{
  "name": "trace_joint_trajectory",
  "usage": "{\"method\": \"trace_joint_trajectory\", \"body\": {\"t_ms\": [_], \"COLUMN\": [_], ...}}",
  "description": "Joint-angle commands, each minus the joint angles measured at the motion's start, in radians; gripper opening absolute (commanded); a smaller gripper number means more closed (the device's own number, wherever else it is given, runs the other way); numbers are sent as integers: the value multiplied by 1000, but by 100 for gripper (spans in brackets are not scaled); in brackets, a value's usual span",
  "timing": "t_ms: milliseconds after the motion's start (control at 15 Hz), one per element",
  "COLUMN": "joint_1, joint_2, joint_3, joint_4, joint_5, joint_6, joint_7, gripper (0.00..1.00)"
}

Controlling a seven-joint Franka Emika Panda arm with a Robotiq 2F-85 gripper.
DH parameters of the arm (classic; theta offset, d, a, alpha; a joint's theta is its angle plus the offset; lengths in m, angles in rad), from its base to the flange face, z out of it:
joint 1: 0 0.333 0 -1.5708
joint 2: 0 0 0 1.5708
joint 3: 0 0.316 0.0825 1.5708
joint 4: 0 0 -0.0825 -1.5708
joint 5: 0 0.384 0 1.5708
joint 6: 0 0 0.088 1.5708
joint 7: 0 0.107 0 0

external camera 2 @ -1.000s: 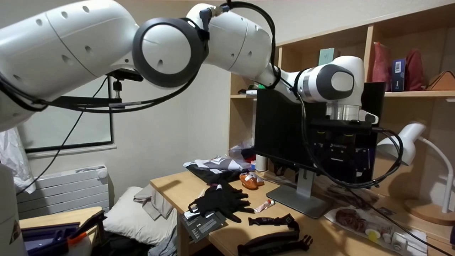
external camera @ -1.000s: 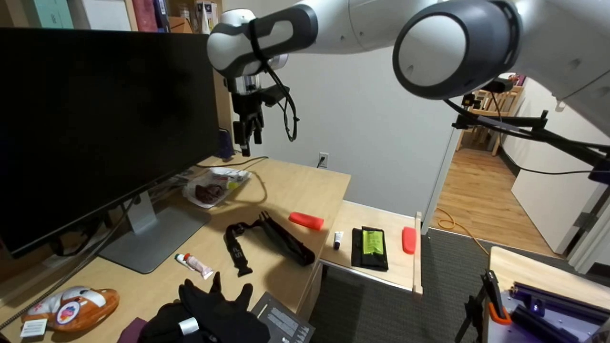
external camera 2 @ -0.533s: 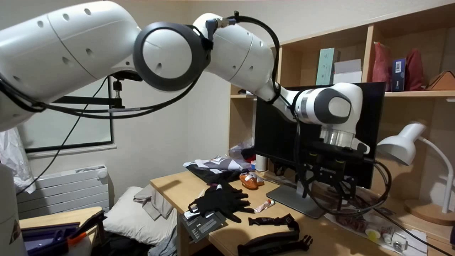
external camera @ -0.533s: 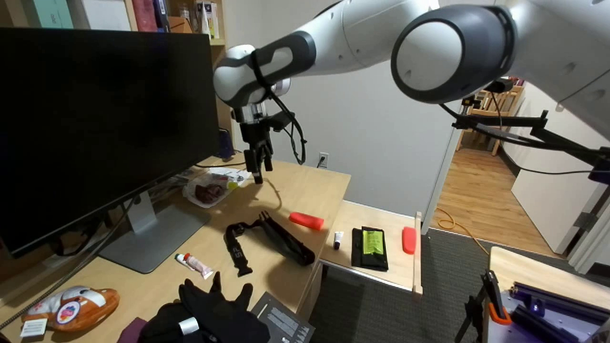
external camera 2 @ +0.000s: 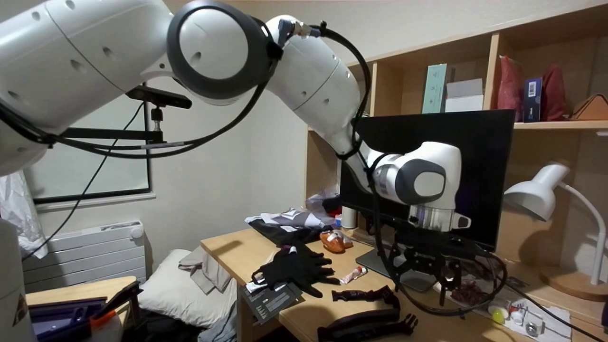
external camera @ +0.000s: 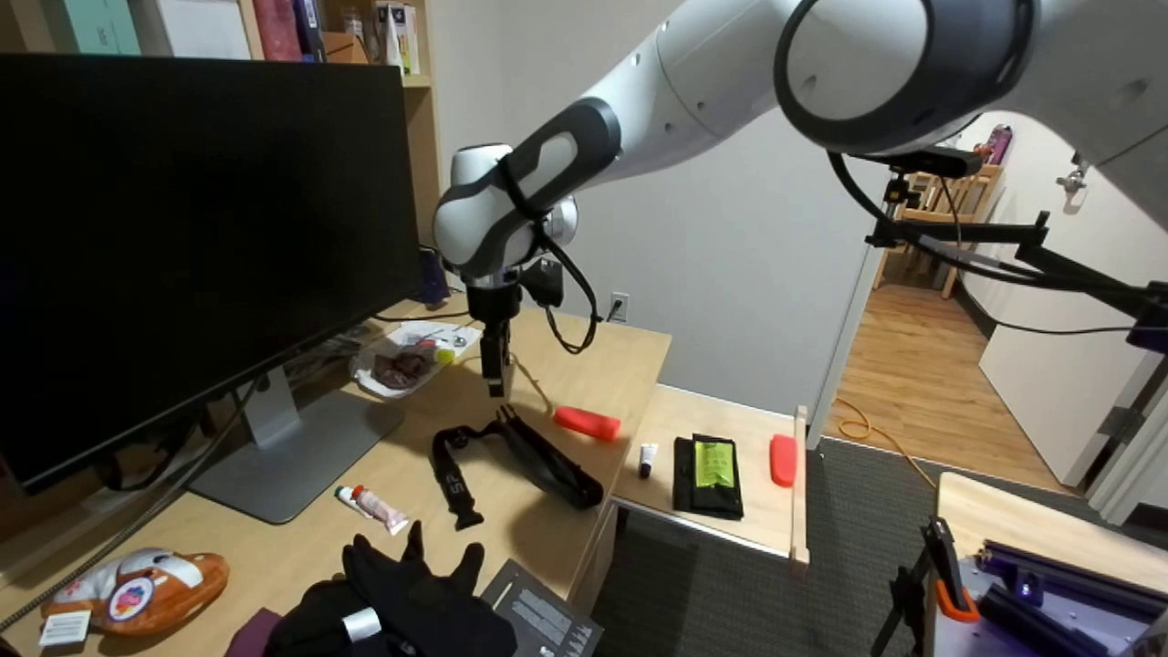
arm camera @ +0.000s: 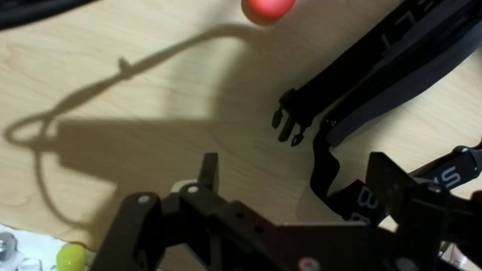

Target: Move the gloves to the right

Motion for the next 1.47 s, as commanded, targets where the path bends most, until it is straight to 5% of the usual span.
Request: {"method": "trace_joint_trajectory", "body": {"t_ms": [0,600,667,733,1400], "joint_1": [-42,-135,-153,-87,-104], "joint_2": [-118,-311,-324,-250,-298], "joint_3": [67,193,202,154,161], "joint_4": [-240,-673,-684,-588,-647], "joint_5": [26,139,170,137,166], "joint_6": [199,381,373,345,318], "joint_7": [-130,-307,-320,-276,-295], "gripper": [100,100,100,100,100]}}
